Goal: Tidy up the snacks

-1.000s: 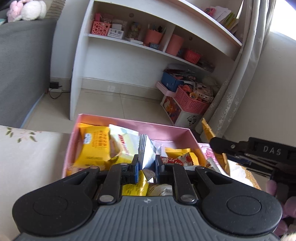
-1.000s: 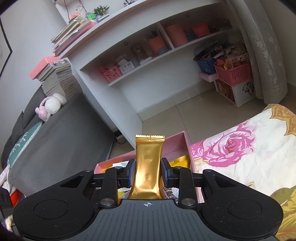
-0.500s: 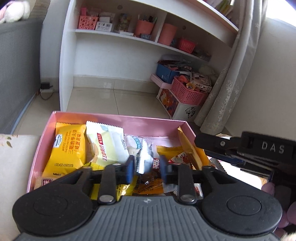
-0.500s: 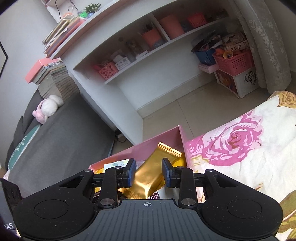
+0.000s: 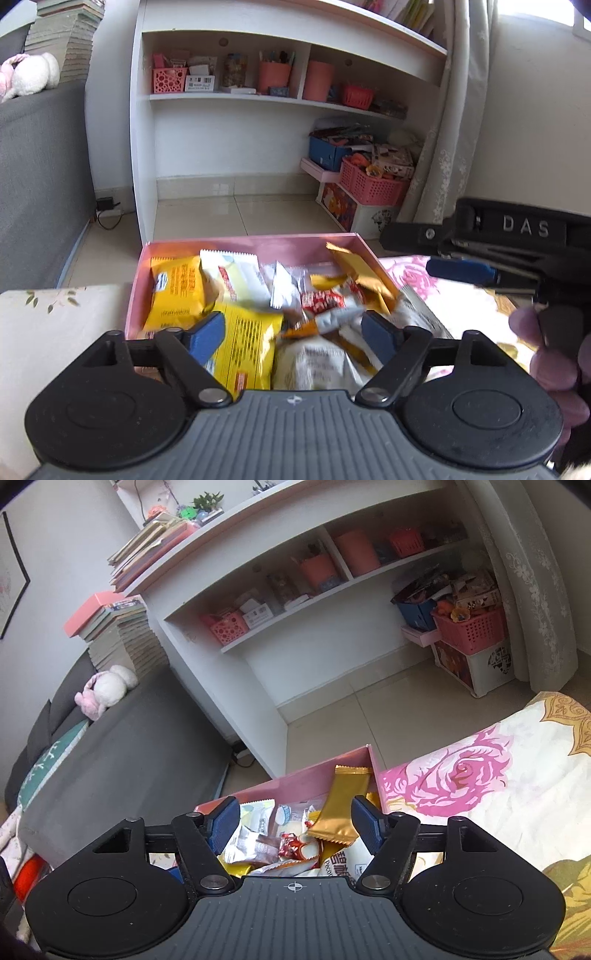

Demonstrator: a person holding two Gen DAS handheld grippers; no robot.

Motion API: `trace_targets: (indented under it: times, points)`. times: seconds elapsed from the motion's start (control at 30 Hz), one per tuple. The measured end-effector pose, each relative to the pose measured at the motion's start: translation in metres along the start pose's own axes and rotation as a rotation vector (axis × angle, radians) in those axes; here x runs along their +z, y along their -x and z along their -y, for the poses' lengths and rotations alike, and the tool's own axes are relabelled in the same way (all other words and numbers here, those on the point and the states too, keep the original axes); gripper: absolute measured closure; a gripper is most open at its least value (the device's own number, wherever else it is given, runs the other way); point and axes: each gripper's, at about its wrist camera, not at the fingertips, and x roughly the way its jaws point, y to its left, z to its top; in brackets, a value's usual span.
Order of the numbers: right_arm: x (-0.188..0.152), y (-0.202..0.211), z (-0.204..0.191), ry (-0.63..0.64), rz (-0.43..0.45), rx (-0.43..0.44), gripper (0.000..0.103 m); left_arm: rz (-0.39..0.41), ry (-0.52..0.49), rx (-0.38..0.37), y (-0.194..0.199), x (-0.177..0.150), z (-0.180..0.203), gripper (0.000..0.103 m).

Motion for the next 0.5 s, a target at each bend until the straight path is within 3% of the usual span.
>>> trace_targets:
  times: [0.2,0.5]
  points:
    - [-0.010,0.034,-0.024,0.115,0.005,-0.035,0.018,-0.017,-0.013,0.056,0.033,-0.016,0.001,0.015]
    - [-0.036,0.071,-0.032,0.155,-0.058,-0.077,0.011,-0.057,0.052,0.122,0.081,-0.037,0.000,0.000]
